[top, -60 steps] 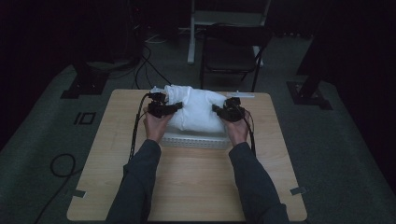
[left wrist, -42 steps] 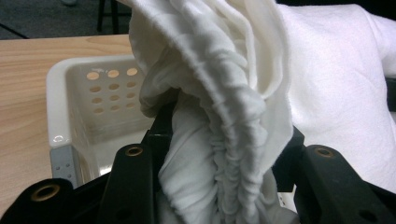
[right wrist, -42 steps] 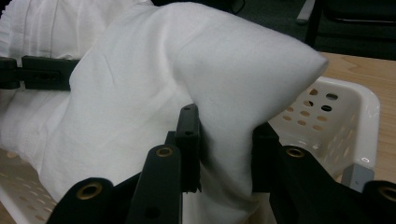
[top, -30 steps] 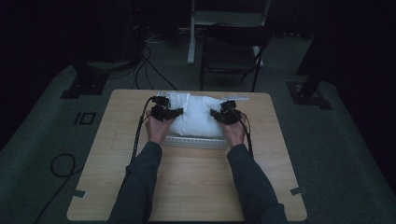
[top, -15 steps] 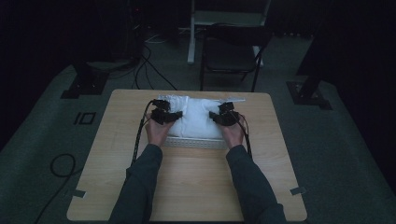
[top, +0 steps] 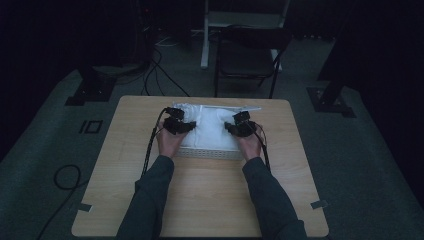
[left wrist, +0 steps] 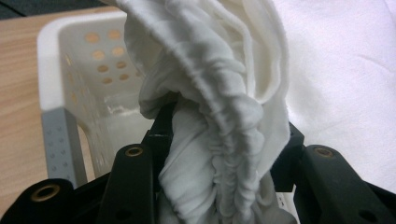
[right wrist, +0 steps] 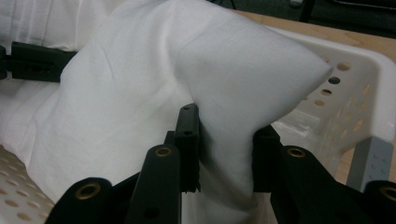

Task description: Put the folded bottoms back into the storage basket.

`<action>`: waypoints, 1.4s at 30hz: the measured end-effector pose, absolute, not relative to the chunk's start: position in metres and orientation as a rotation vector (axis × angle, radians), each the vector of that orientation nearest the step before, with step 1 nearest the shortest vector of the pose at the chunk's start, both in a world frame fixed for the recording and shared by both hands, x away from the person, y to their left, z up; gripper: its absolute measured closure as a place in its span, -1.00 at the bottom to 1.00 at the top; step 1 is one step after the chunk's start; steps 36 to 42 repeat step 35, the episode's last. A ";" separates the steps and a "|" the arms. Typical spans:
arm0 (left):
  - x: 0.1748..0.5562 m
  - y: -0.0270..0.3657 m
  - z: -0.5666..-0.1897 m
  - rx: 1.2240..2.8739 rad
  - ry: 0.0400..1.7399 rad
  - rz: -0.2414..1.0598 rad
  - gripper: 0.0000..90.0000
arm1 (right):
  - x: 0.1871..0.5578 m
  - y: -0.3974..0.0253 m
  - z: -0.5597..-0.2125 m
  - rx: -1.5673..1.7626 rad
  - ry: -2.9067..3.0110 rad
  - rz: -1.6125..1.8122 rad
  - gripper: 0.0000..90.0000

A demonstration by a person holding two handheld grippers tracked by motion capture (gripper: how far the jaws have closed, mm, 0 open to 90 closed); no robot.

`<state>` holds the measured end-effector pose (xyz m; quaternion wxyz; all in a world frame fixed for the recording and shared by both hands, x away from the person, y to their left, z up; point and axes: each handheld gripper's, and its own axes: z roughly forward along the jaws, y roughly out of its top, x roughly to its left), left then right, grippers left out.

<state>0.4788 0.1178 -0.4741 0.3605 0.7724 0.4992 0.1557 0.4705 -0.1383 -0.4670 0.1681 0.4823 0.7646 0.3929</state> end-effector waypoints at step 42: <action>0.431 0.214 -0.476 1.691 1.394 0.522 -0.11 | 0.442 -0.205 -0.462 1.478 1.919 1.062 -0.20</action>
